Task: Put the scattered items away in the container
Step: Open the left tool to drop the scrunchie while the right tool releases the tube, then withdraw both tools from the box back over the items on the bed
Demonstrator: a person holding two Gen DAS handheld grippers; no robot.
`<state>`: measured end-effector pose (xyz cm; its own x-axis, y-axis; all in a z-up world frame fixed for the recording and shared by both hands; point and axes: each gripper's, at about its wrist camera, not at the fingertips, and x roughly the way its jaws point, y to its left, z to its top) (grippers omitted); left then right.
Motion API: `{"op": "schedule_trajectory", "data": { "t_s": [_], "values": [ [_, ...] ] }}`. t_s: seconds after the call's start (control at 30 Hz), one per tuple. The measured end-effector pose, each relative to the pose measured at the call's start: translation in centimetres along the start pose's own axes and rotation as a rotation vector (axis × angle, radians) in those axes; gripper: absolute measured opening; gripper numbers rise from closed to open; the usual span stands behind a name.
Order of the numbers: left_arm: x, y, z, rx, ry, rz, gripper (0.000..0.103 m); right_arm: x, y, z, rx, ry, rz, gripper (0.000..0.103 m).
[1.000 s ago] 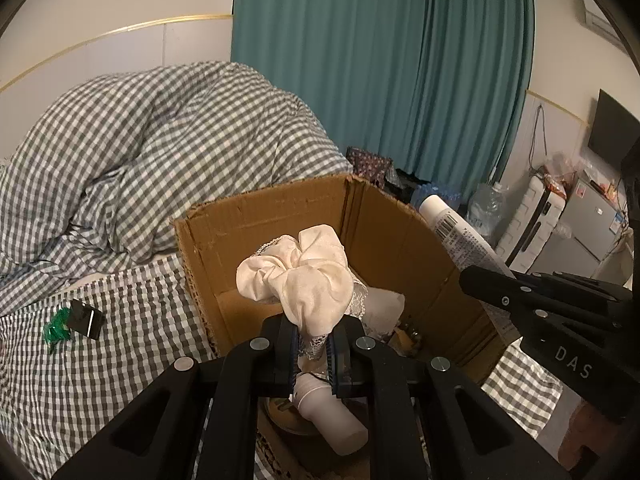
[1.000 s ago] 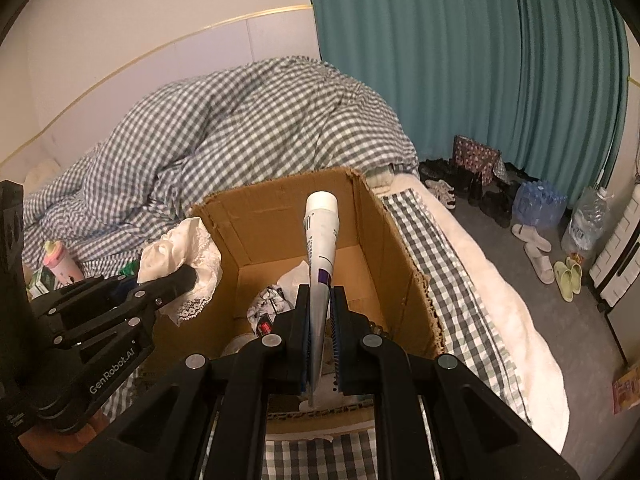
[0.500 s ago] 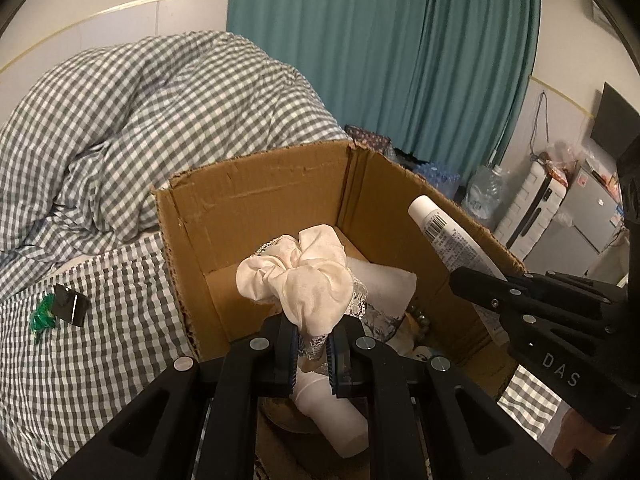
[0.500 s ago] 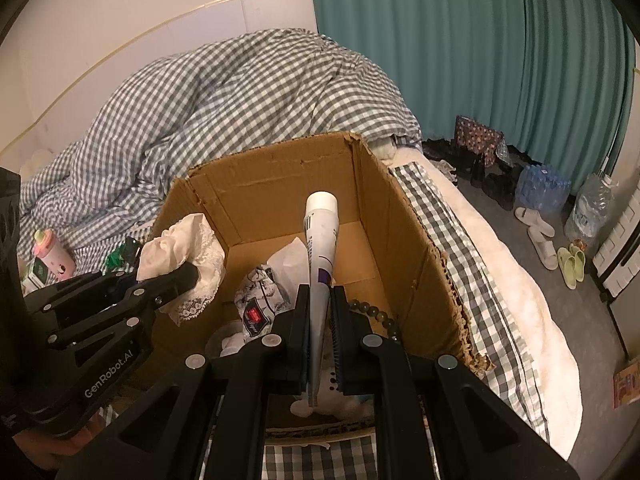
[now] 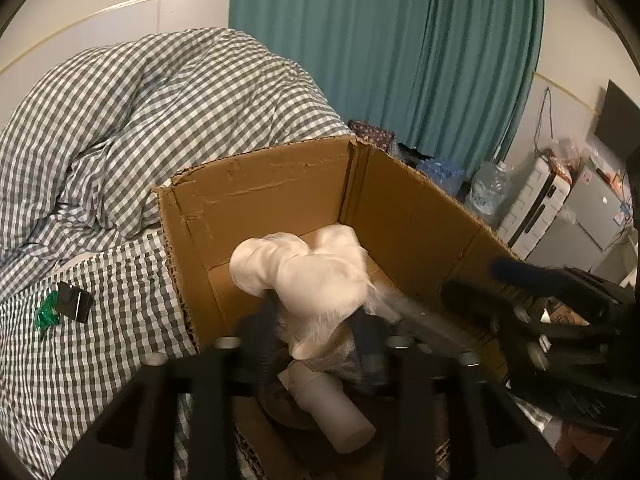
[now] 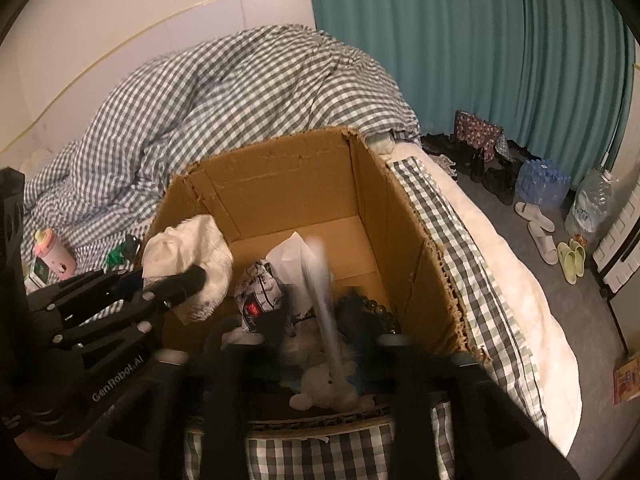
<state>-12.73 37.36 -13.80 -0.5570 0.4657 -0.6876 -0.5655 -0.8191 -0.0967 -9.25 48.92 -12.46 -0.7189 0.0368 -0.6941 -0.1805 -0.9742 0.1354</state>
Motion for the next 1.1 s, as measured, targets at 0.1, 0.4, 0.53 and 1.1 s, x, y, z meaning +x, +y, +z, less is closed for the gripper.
{"op": "schedule_trajectory", "data": {
  "t_s": [0.1, 0.4, 0.53, 1.1],
  "values": [
    [-0.7, 0.2, 0.3, -0.01, -0.026, 0.013, 0.075, -1.1, -0.2, 0.2, 0.009, -0.038, -0.012, 0.074],
    [-3.5, 0.3, 1.2, -0.004, -0.091, 0.034, 0.083, -3.8, -0.1, 0.8, 0.015, -0.099, -0.027, 0.074],
    [-5.2, 0.3, 1.4, -0.006, -0.117, 0.039, 0.083, -5.3, 0.3, 1.0, 0.012, -0.127, -0.033, 0.075],
    [-14.5, 2.1, 1.0, -0.03, -0.239, 0.078, 0.083, -12.8, 4.4, 1.0, -0.038, -0.226, -0.028, 0.075]
  ]
}}
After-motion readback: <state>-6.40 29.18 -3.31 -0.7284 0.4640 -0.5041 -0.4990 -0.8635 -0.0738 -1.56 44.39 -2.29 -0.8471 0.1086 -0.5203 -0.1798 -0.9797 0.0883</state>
